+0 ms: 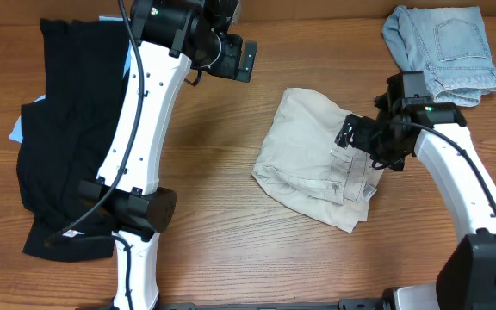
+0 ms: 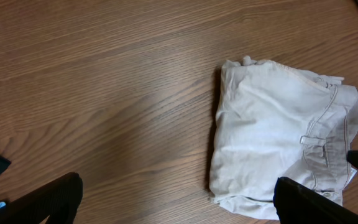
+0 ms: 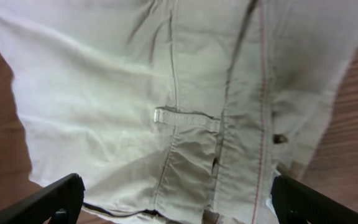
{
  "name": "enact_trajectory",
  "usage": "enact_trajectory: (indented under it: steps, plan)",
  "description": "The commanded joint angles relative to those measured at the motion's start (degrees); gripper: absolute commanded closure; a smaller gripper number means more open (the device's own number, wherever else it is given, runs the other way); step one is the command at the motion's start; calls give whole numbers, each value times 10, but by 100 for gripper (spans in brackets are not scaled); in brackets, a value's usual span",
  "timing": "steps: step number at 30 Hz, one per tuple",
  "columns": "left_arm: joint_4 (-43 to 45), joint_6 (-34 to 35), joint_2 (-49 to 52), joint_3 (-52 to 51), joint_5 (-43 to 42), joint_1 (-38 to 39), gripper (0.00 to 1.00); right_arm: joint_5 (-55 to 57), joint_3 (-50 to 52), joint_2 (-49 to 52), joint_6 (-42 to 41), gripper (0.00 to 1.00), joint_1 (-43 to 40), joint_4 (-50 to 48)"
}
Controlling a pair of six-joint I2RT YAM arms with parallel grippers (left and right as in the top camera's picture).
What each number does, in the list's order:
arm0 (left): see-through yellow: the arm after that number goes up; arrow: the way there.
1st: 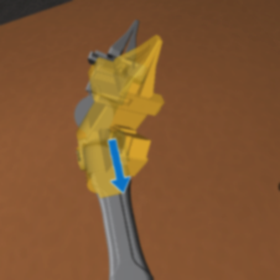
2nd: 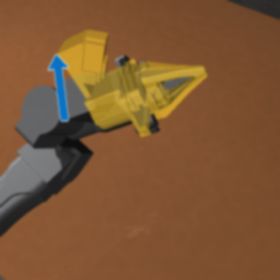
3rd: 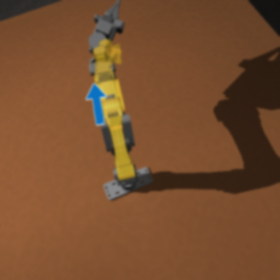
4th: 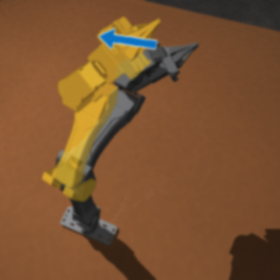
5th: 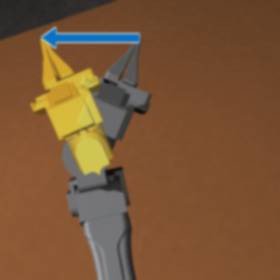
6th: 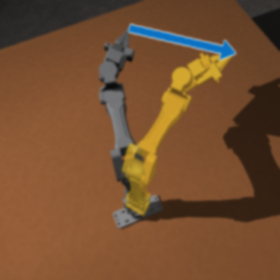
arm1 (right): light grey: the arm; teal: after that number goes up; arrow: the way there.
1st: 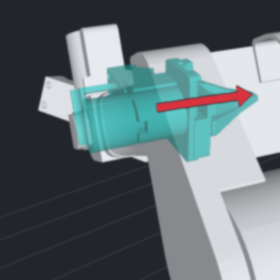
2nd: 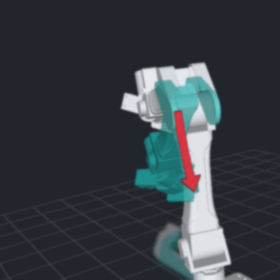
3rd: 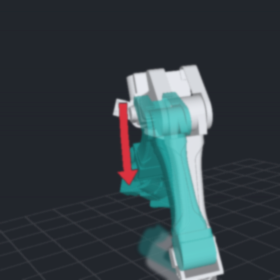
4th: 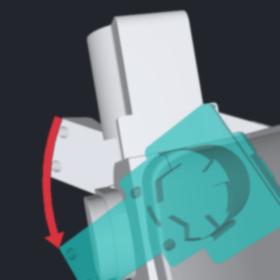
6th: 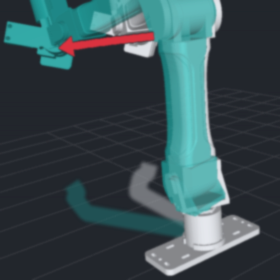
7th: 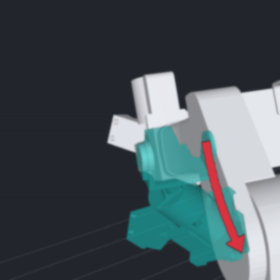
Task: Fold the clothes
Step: 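Grasp the folded shorts' right edge with the right gripper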
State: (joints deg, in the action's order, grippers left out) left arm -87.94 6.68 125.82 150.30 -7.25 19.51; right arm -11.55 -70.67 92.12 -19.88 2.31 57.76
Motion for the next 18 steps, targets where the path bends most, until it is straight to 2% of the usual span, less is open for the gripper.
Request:
enact_trajectory:
  steps: [1,5,11,18]
  plan:
    - [0,-10,5,-3,4,8,0,43,18,8,-46,0,-7,-12]
    - [-1,-20,5,-3,4,8,0,38,70,17,-74,0,-28,-59]
    - [0,-20,5,-3,4,8,0,40,126,18,-67,0,-63,-102]
    - [-3,-20,5,-3,4,8,0,21,192,18,-65,0,-65,-178]
